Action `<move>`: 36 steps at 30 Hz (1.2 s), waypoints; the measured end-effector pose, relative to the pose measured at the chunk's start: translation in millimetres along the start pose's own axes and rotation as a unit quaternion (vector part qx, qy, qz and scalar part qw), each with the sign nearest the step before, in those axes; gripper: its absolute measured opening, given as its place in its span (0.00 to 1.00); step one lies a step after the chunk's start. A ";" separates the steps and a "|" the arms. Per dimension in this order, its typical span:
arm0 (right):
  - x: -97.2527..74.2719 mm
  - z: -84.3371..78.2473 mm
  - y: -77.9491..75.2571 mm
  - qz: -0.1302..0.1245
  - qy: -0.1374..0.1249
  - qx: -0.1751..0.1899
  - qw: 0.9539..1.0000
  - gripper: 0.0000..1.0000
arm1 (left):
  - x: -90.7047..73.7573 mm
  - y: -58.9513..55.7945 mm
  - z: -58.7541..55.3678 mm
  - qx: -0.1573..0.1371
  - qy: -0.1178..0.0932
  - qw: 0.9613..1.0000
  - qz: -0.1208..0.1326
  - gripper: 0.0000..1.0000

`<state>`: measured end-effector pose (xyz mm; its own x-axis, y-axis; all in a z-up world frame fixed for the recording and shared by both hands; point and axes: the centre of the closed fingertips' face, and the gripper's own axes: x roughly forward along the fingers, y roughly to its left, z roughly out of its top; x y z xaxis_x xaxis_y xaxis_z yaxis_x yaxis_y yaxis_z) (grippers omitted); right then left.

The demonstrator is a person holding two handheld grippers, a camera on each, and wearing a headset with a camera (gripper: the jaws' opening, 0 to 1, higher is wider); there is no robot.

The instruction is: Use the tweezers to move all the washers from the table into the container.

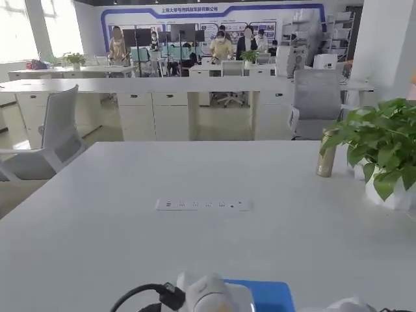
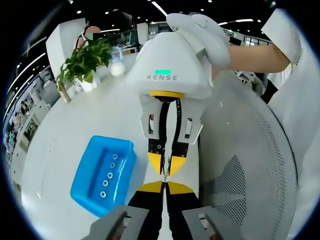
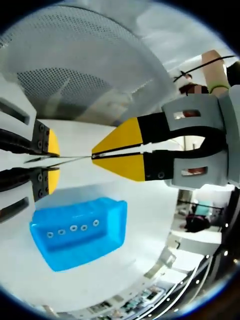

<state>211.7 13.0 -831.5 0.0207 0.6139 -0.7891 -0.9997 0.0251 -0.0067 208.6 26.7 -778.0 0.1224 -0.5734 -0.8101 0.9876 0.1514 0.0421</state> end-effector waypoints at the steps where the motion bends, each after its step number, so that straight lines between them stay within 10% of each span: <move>1: 1.1 -0.7 0.5 -0.003 -0.002 0.000 1.000 0.04 | 1.5 -1.0 -0.6 -0.001 0.003 1.000 -0.001 0.00; 18: 18.7 3.8 6.5 -0.005 -0.049 -0.002 0.999 0.05 | 14.7 -7.0 -37.0 -0.035 0.103 0.994 0.007 0.00; 36: 26.7 0.8 7.9 0.016 -0.063 0.043 0.997 0.07 | 24.8 -11.5 -52.4 -0.055 0.153 0.987 -0.012 0.00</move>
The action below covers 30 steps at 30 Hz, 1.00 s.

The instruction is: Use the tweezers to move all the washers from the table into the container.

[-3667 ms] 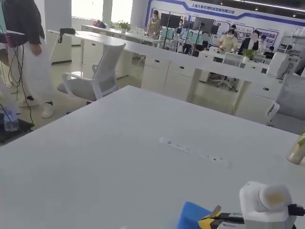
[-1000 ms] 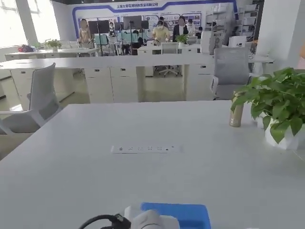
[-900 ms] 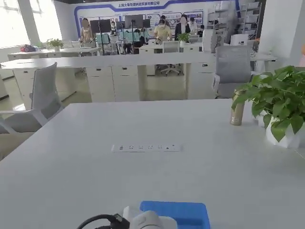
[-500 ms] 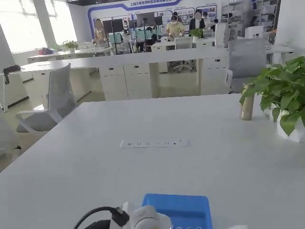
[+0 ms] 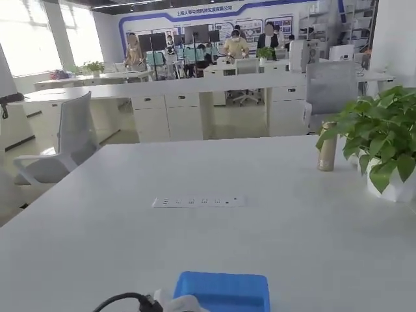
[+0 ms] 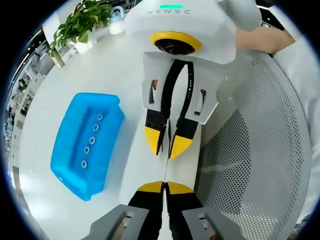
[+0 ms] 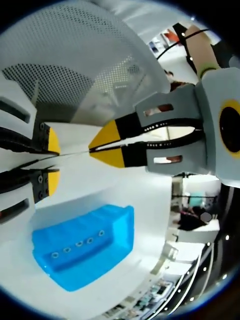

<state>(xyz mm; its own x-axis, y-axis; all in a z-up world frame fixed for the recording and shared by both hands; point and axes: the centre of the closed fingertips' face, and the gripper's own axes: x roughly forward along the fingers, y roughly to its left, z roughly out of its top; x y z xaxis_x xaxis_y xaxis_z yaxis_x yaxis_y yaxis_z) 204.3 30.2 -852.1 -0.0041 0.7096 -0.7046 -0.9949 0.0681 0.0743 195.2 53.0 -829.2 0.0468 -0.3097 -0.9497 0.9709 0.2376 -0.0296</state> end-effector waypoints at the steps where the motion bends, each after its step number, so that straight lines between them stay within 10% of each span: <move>1: 0.4 -0.4 0.0 0.000 0.002 -0.002 1.000 0.07 | 0.9 0.2 -0.2 0.000 0.001 1.000 -0.001 0.00; 30: -2.9 -6.8 6.9 -0.006 0.006 0.064 0.998 0.19 | 17.2 2.8 -7.8 0.003 0.056 0.998 -0.031 0.00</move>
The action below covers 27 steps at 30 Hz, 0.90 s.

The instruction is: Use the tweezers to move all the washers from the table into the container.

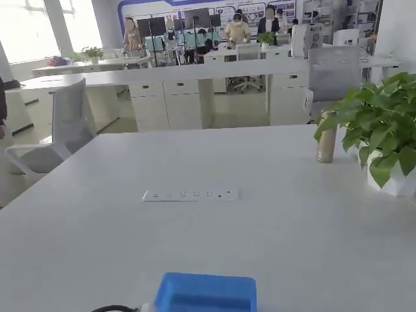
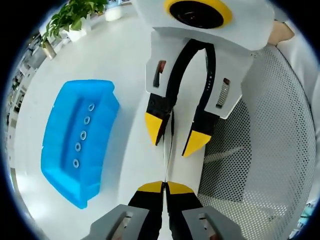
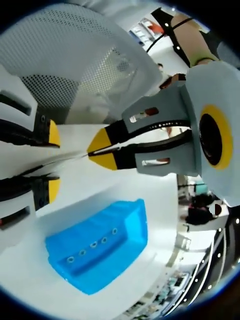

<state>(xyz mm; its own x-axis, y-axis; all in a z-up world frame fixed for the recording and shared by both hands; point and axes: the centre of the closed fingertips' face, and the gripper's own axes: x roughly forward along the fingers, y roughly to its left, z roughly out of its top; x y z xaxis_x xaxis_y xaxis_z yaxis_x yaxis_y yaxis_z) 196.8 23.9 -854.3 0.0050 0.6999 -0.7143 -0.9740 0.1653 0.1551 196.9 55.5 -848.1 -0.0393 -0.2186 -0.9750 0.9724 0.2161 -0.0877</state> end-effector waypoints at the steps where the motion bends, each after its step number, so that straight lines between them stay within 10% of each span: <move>1: -3.7 -3.2 3.1 0.000 0.002 0.002 1.000 0.21 | -0.3 -0.3 -0.8 0.005 0.002 1.000 -0.003 0.00; 8: -46.5 -7.2 3.4 -0.028 -0.064 0.086 0.994 0.27 | 6.3 2.0 -0.6 0.024 0.018 1.000 -0.004 0.00; 15: -108.3 -9.4 0.5 -0.075 -0.127 0.088 0.985 0.37 | 10.0 7.1 -1.3 0.033 0.030 0.999 0.000 0.00; 20: -121.4 -17.3 5.5 -0.077 -0.143 0.066 0.985 0.50 | 12.7 9.2 -0.3 0.039 0.033 0.999 -0.001 0.00; 27: -136.1 -9.6 -5.4 -0.118 -0.187 0.098 0.970 0.71 | 14.7 12.2 4.7 0.031 0.025 0.999 0.004 0.00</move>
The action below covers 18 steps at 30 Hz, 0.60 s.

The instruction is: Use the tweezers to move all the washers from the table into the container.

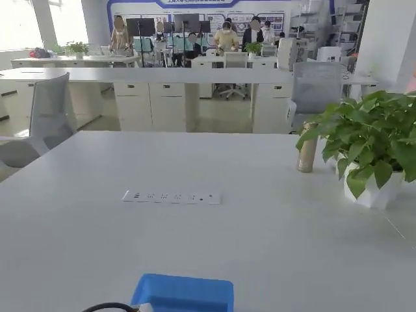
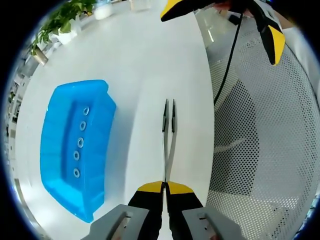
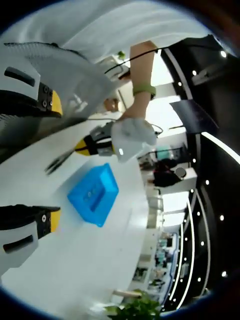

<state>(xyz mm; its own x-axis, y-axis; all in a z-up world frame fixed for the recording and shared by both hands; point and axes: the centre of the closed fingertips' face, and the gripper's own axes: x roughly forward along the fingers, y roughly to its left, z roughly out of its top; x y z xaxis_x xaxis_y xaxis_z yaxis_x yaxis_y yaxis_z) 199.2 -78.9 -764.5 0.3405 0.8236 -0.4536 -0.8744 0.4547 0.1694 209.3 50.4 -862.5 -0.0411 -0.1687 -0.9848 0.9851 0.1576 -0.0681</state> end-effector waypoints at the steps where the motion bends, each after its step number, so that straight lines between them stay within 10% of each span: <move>1: -0.5 2.9 0.0 -0.006 -0.004 0.000 1.000 0.74 | 0.0 -0.1 0.8 -0.001 -0.001 1.000 0.000 0.00; 8: -8.7 15.9 -20.7 -0.074 -0.047 0.004 0.996 0.85 | -0.8 -4.8 1.0 -0.004 -0.002 1.000 0.011 0.02; 12: -20.3 25.1 -38.1 -0.117 -0.090 0.038 0.988 0.85 | -10.7 -6.6 8.0 -0.049 -0.065 0.996 0.034 0.09; 16: -31.1 23.0 -59.2 -0.169 -0.095 0.046 0.980 0.87 | -29.7 -3.5 10.6 -0.120 -0.147 0.979 0.073 0.23; 18: -37.5 27.1 -67.7 -0.194 -0.109 0.047 0.974 0.88 | -43.4 -1.8 13.8 -0.172 -0.204 0.959 0.092 0.30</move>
<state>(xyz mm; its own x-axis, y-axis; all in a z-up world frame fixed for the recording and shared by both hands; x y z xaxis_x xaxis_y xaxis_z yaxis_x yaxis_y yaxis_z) 255.0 -131.4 -735.2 0.7131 0.6313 -0.3048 -0.6335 0.7665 0.1056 211.6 44.0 -817.4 0.2669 -0.4633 -0.8450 0.8531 0.5214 -0.0164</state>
